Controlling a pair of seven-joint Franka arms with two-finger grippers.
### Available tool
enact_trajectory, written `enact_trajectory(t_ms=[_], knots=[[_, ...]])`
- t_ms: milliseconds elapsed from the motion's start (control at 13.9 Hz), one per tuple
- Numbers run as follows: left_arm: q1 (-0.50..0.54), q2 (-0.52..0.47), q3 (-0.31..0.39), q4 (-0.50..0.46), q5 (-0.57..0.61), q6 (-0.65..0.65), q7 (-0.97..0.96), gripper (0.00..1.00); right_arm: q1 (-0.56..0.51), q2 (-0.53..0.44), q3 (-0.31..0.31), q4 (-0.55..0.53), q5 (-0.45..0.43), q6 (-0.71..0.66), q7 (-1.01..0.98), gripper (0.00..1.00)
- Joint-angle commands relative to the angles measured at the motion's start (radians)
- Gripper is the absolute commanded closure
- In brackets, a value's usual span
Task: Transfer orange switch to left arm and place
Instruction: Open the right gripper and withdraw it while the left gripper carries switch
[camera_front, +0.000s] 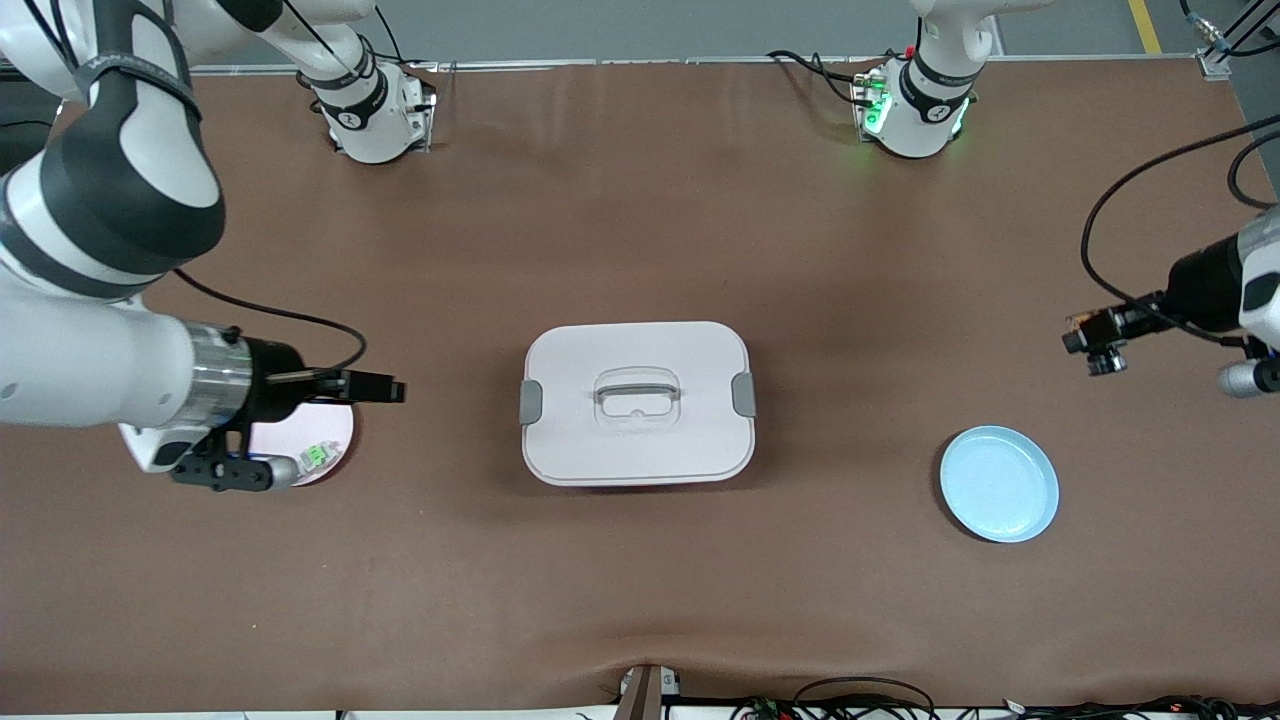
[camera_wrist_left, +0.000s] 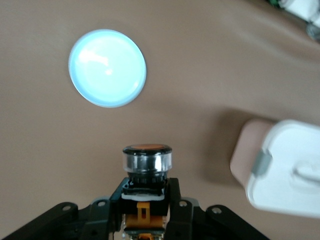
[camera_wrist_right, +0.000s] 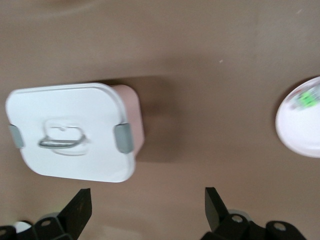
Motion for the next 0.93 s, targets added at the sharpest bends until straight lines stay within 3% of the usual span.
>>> enact_trajectory(t_ms=[0,215,431,718,861], knots=[[-0.003,0.053,-0.003,0.011,0.056,0.061,-0.099,1.0,-0.033,-0.028,0.013,-0.012,-0.117,-0.017,-0.198,0.0],[0.007,0.09,0.0,0.011,0.088,0.092,-0.265,1.0,-0.093,-0.032,0.013,-0.013,-0.238,-0.014,-0.355,0.0],[-0.003,0.121,0.038,0.011,0.102,0.116,-0.467,1.0,-0.092,-0.072,0.012,-0.021,-0.378,-0.014,-0.364,0.0],[-0.025,0.199,0.038,0.011,0.226,0.189,-0.747,1.0,-0.102,-0.08,0.01,-0.021,-0.393,-0.015,-0.361,0.0],[-0.052,0.236,0.037,0.011,0.302,0.222,-0.881,1.0,-0.119,-0.13,0.01,-0.021,-0.39,-0.017,-0.363,0.0]])
